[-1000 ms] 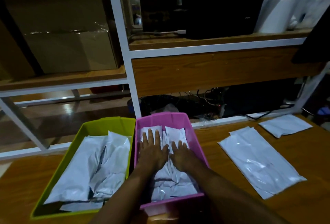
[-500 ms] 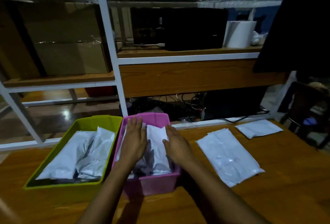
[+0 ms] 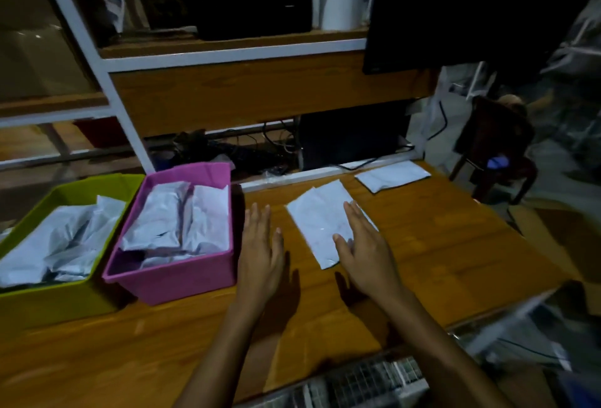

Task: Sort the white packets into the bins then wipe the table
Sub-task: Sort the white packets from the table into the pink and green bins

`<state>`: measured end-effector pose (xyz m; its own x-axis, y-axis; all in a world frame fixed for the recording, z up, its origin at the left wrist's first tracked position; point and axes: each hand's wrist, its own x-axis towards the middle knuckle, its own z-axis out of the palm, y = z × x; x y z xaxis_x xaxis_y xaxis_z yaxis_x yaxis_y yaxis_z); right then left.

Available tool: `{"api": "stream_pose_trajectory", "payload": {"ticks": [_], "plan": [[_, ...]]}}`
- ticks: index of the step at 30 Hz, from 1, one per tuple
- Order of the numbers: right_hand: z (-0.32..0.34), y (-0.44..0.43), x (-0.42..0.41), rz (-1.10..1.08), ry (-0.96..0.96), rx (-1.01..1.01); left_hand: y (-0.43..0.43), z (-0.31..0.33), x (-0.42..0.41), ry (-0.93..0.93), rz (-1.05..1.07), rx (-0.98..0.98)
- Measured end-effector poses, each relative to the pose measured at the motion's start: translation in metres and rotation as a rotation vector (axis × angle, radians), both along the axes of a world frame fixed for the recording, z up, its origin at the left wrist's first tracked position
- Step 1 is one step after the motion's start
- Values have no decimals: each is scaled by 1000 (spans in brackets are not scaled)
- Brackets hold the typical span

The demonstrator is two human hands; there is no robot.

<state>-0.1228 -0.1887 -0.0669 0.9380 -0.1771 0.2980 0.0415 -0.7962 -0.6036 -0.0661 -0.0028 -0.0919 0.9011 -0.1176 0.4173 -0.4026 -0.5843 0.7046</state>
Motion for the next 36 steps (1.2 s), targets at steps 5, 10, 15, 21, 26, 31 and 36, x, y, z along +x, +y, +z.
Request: {"api": "stream_pose_trajectory", "payload": {"ticks": [5, 10, 15, 21, 26, 31, 36], "plan": [[-7, -38, 31, -62, 71, -12, -50, -25, 32, 101, 12, 98], [-30, -67, 94, -97, 148, -72, -95, -64, 88, 263, 65, 125], [-58, -86, 153, -40, 222, -121, -136, -92, 131, 314, 121, 76], [-93, -93, 202, 90, 178, -211, -153, -127, 160, 374, 135, 287], [-128, -88, 213, 171, 249, -420, -118, -149, 176, 274, 91, 498], [-151, -86, 219, 139, 255, -524, -100, -157, 188, 224, 72, 567], [-149, -81, 225, 149, 257, -506, -98, -151, 189, 253, -5, 499]]}}
